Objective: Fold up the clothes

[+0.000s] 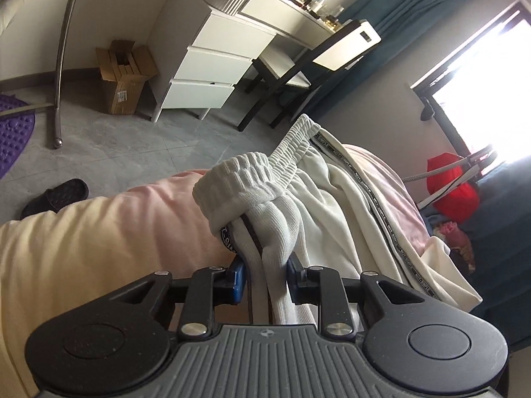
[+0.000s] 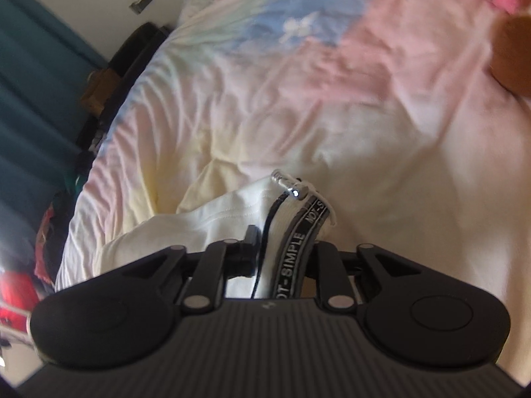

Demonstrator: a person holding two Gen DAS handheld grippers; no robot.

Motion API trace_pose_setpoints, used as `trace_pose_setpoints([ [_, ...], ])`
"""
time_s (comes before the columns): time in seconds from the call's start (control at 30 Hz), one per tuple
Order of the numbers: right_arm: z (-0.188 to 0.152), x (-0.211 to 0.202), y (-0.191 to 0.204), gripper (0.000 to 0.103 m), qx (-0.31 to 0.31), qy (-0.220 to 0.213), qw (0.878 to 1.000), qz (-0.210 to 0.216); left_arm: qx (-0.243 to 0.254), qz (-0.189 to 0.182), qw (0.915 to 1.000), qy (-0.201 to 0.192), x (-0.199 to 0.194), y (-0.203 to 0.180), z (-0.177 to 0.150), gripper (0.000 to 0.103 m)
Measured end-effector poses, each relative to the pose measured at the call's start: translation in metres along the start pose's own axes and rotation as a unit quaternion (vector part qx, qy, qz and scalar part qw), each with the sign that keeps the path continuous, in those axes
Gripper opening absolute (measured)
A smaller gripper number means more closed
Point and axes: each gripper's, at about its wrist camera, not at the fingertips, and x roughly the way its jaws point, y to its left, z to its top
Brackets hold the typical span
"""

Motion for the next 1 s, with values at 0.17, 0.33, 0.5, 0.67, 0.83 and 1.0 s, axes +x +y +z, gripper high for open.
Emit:
trace_pose_setpoints([
  [0.17, -0.005, -0.01, 0.02, 0.053, -0.056, -0.017, 0.998, 0.017, 0.087, 0.014, 0.994, -0.064, -0.019, -0.037, -0.02, 0.082],
  [0.33, -0.008, 0.006, 0.013, 0.093, -0.023, 0.026, 0.999, 0.034, 0.171, 0.004, 0.9792, -0.109, -0.033, -0.081, -0.055, 0.089],
  [0.5, -0.01, 0.021, -0.012, 0.094, 0.124, 0.089, 0.979, 0.132, 0.207, -0.041, 0.9754, -0.064, -0.016, -0.106, -0.083, 0.089],
  [0.67, -0.013, 0.005, -0.01, 0.094, 0.103, 0.056, 0.991, 0.068, 0.231, -0.058, 0.9708, -0.027, 0.003, -0.112, -0.101, 0.089],
  [0.83, -0.004, -0.018, -0.009, 0.094, 0.093, -0.037, 0.995, 0.003, 0.236, -0.063, 0.9694, -0.022, 0.006, -0.111, -0.104, 0.089],
  [1.0, 0.013, -0.023, 0.037, 0.095, -0.065, -0.126, 0.988, 0.057, 0.237, -0.067, 0.9688, -0.025, 0.002, -0.111, -0.104, 0.089],
])
